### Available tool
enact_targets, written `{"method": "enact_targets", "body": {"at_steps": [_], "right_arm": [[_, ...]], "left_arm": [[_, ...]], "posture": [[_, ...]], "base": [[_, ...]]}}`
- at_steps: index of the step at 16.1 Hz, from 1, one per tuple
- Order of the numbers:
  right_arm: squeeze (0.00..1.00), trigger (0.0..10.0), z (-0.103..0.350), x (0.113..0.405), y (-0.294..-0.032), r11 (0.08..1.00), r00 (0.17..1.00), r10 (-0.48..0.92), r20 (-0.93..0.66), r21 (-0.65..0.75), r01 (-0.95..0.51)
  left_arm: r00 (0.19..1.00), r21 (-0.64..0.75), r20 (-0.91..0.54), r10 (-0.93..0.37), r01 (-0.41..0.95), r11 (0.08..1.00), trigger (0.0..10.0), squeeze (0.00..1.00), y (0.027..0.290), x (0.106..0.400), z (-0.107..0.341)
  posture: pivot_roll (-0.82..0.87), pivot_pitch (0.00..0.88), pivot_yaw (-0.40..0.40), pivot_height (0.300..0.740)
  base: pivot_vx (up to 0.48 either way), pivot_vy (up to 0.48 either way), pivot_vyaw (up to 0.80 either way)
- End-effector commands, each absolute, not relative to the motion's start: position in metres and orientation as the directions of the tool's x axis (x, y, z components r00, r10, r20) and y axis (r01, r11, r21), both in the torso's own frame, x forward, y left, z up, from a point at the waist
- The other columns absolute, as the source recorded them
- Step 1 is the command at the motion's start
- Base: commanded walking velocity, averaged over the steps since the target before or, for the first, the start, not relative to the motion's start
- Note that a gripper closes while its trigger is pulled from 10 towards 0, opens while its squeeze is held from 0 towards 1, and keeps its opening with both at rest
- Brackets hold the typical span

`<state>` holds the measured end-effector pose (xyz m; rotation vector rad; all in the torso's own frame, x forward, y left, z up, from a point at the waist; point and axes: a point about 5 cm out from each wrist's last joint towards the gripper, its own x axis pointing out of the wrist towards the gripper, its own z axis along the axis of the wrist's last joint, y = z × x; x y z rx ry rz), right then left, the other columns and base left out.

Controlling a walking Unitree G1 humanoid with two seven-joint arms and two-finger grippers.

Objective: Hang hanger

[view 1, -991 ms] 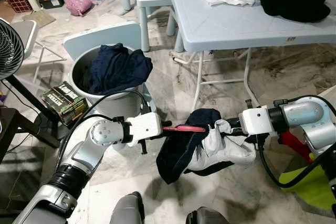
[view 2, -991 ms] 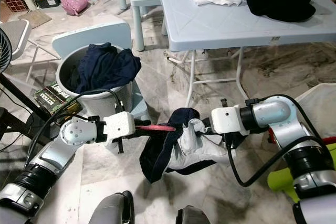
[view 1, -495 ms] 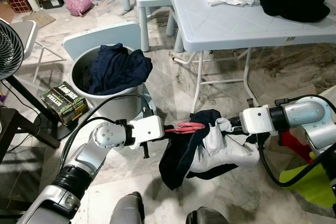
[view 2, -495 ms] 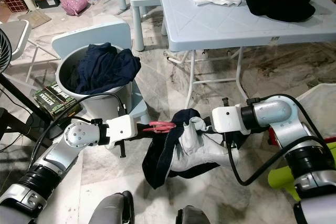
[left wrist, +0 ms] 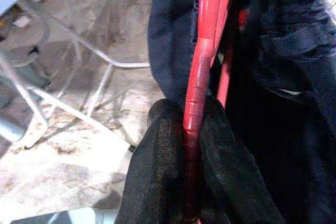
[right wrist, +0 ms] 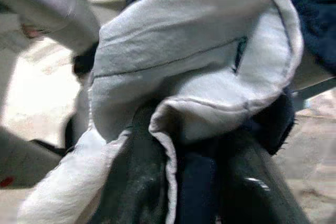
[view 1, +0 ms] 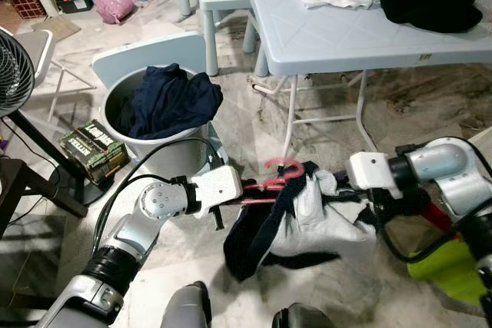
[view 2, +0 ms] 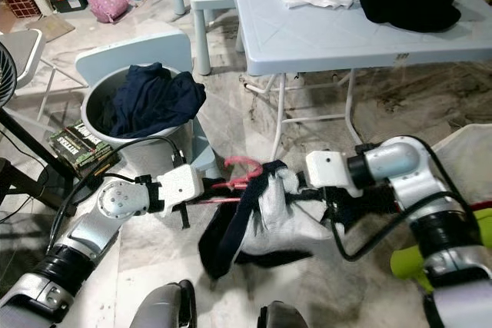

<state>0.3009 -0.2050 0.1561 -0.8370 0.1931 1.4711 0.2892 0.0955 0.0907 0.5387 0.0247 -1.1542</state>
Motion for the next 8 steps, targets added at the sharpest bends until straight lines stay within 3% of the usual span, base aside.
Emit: {"method": "enact_targets", "body": {"at_steps": [1,8], "right_arm": [[1.00,10.0,0.160,0.304,-0.196,-0.135,0.150,0.806,-0.572,-0.424,-0.895],[1.00,10.0,0.178,0.324,-0.200,-0.045,0.271,0.806,-0.527,-0.511,-0.859]], "left_arm": [[0.508,0.405,-0.221,-0.833,0.825,0.395,0.0,0.00,0.099,0.298,0.099],[0.545,0.376,-0.187,-0.817,0.808,0.453,0.0,0.00,0.093,0.297,0.097]], "posture": [[-0.03,0.116,0.006,0.740],[-0.03,0.120,-0.007,0.740]], "base": [[0.000,0.000,0.00],[0.000,0.000,0.00]]}}
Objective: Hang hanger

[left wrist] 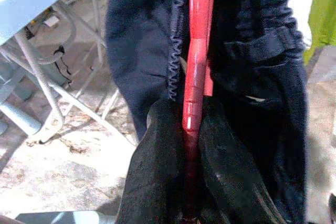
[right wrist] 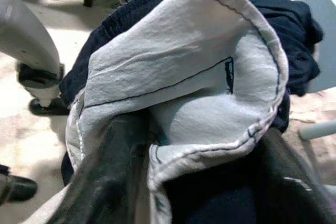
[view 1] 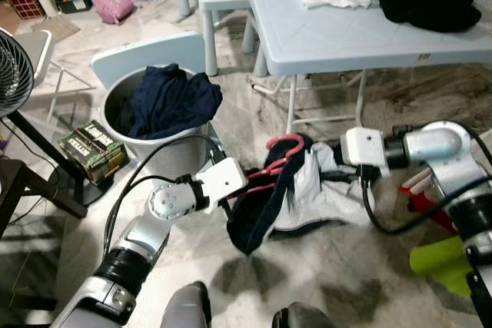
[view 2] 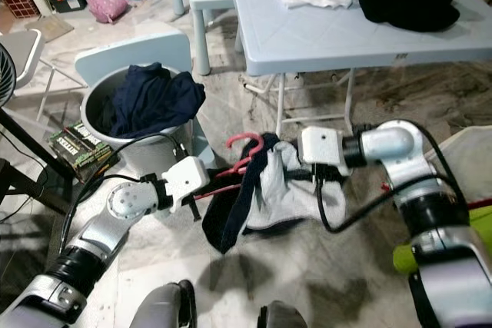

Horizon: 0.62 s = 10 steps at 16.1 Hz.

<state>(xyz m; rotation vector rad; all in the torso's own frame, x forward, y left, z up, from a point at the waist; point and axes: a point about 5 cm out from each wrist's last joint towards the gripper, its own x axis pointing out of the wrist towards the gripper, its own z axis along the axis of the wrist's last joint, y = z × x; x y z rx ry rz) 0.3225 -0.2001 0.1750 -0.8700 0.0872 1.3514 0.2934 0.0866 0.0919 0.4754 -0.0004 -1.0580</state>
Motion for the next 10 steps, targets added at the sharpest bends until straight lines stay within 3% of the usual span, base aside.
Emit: {"method": "enact_targets", "body": {"at_steps": [1,4,10], "right_arm": [[1.00,10.0,0.179,0.325,-0.200,-0.044,0.278,0.804,-0.526,-0.518,-0.854],[1.00,10.0,0.186,0.333,-0.197,0.022,0.367,0.811,-0.456,-0.603,-0.798],[1.00,10.0,0.192,0.342,-0.208,0.181,0.552,0.760,-0.344,-0.703,-0.687]], "left_arm": [[0.549,0.375,-0.186,-0.815,0.806,0.457,0.0,0.00,0.093,0.297,0.097],[0.561,0.379,-0.182,-0.808,0.798,0.469,0.0,0.00,0.092,0.298,0.098],[0.664,0.309,-0.145,-0.734,0.735,0.604,0.0,0.00,0.095,0.308,0.103]], "posture": [[-0.03,0.120,-0.007,0.740],[-0.03,0.124,-0.007,0.740],[-0.04,0.134,-0.005,0.740]], "base": [[0.000,0.000,0.00],[0.000,0.000,0.00],[0.000,0.000,0.00]]}}
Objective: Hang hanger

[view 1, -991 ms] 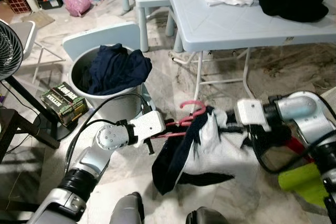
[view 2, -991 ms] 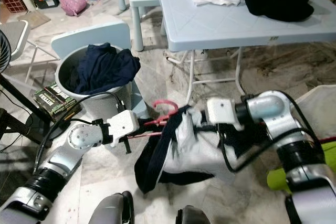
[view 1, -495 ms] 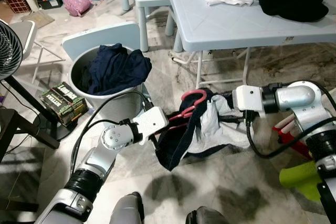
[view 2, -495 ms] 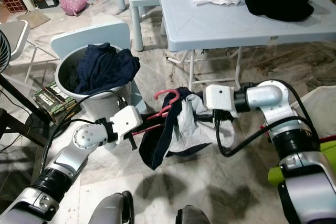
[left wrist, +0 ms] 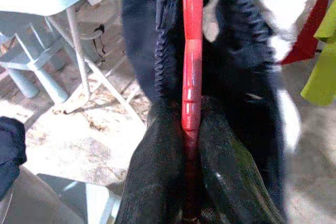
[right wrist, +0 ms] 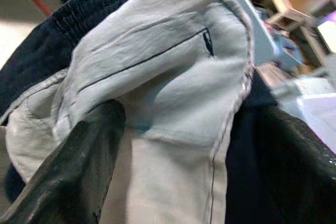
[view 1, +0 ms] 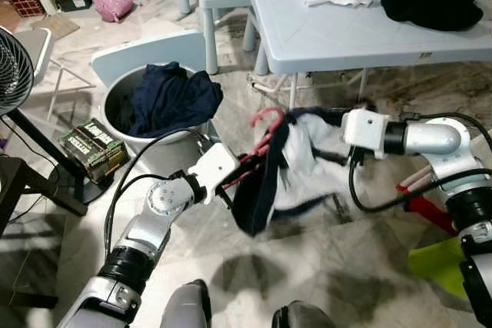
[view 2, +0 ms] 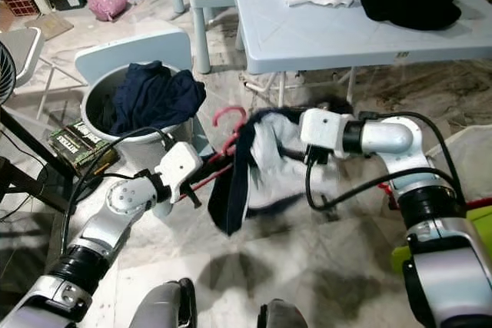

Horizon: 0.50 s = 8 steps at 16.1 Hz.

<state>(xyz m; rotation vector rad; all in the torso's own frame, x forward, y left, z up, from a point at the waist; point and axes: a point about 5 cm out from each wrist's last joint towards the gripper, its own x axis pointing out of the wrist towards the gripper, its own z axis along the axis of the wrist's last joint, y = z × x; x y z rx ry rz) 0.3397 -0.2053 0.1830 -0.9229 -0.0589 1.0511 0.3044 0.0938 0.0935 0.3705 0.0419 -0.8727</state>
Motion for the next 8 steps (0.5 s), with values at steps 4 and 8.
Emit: {"method": "enact_targets", "body": {"at_steps": [4,8], "right_arm": [[1.00,10.0,0.200,0.352,-0.207,0.295,0.648,0.720,-0.247,-0.737,-0.609],[1.00,10.0,0.188,0.349,-0.217,0.351,0.674,0.682,-0.282,-0.683,-0.641]], "left_arm": [[0.659,0.323,-0.148,-0.737,0.737,0.594,0.0,0.00,0.093,0.307,0.104],[0.708,0.314,-0.121,-0.695,0.692,0.650,0.0,0.00,0.097,0.312,0.109]], "posture": [[-0.04,0.136,-0.003,0.740],[-0.04,0.137,-0.006,0.740]], "base": [[0.000,0.000,0.00],[0.000,0.000,0.00]]}}
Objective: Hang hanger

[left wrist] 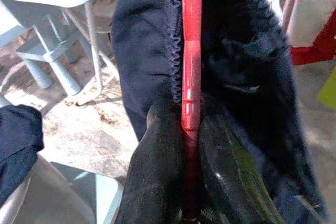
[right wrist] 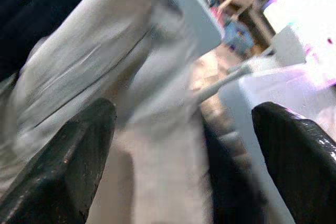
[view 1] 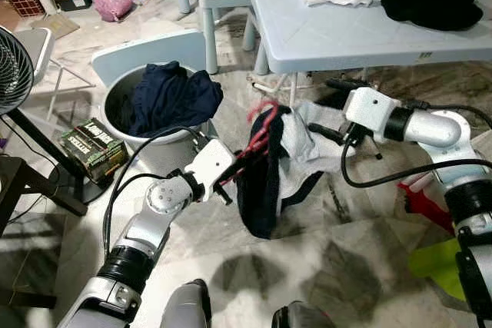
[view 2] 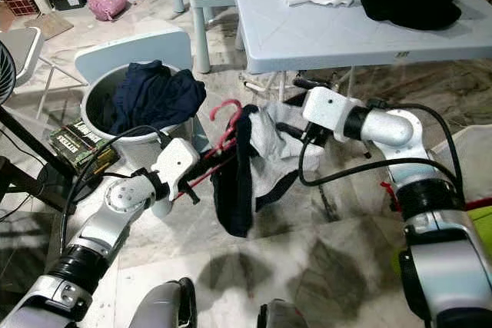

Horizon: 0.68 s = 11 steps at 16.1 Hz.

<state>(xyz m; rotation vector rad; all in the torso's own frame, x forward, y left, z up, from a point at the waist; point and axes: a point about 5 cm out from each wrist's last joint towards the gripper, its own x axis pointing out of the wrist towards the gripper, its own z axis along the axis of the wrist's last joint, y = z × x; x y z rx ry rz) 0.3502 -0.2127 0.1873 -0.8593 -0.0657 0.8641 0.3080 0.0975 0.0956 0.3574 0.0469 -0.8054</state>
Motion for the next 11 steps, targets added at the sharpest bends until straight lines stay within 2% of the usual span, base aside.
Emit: {"method": "enact_targets", "body": {"at_steps": [1,4,6,8,9,10,11], "right_arm": [[1.00,10.0,0.179,0.344,-0.223,0.366,0.666,0.672,-0.324,-0.637,-0.679],[1.00,10.0,0.162,0.329,-0.232,0.405,0.640,0.673,-0.371,-0.539,-0.738],[0.92,10.0,0.149,0.314,-0.232,0.433,0.589,0.701,-0.403,-0.416,-0.800],[0.67,10.0,0.142,0.309,-0.227,0.485,0.597,0.701,-0.390,-0.353,-0.800],[0.08,10.0,0.138,0.309,-0.222,0.520,0.616,0.694,-0.373,-0.332,-0.787],[0.00,10.0,0.139,0.314,-0.217,0.575,0.681,0.658,-0.322,-0.369,-0.730],[0.00,10.0,0.139,0.316,-0.217,0.598,0.706,0.640,-0.303,-0.380,-0.705]], "left_arm": [[0.733,0.299,-0.101,-0.673,0.667,0.682,0.0,0.00,0.099,0.316,0.112],[0.760,0.272,-0.080,-0.645,0.640,0.719,0.0,0.00,0.101,0.321,0.116],[0.754,0.268,-0.071,-0.653,0.645,0.716,0.0,0.00,0.098,0.323,0.119],[0.744,0.263,-0.061,-0.665,0.655,0.708,0.0,0.00,0.093,0.324,0.122],[0.725,0.246,-0.052,-0.686,0.675,0.695,0.0,0.00,0.089,0.323,0.124],[0.696,0.233,-0.051,-0.716,0.705,0.669,0.0,0.00,0.083,0.319,0.124],[0.689,0.230,-0.051,-0.723,0.713,0.662,0.0,0.00,0.082,0.318,0.124]], "posture": [[-0.04,0.137,-0.011,0.740],[-0.04,0.139,-0.003,0.740],[-0.04,0.137,0.001,0.740],[-0.04,0.133,0.002,0.740],[-0.04,0.129,0.004,0.740],[-0.04,0.129,0.004,0.740],[-0.04,0.129,0.004,0.740]], "base": [[0.000,0.000,0.00],[0.000,0.000,0.00],[0.000,0.000,0.00],[0.000,0.000,0.00],[0.000,0.000,0.00],[0.000,0.000,0.00],[0.000,0.000,0.00]]}}
